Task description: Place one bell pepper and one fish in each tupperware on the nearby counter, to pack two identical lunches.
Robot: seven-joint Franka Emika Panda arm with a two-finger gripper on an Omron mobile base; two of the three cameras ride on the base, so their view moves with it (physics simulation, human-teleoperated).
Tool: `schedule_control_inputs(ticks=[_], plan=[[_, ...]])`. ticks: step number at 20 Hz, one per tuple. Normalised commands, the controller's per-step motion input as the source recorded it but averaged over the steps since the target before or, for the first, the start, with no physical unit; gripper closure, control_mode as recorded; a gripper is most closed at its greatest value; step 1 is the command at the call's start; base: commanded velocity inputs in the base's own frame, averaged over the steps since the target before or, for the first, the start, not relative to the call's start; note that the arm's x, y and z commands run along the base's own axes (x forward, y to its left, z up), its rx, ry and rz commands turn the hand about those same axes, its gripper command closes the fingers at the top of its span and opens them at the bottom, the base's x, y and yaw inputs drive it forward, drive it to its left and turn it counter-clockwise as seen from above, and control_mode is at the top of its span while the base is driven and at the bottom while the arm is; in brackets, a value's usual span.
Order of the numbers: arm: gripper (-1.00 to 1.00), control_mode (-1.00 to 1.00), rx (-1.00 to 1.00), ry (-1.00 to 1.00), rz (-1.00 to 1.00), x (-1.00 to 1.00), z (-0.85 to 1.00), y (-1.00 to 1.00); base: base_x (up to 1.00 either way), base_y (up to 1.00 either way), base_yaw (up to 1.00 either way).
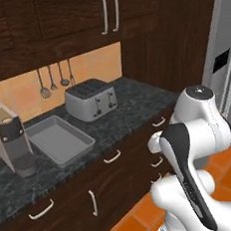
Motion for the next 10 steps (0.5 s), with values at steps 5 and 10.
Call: schedule_control_inputs(ticks=[5, 10], plan=[[-1.00, 1.00, 0.00, 0.00, 0.00, 0.00, 0.00, 0.00, 0.10, -1.00, 0.22], [-1.00, 1.00, 0.00, 0.00, 0.00, 0.00, 0.00, 0.00, 0.05, -1.00, 0.65]])
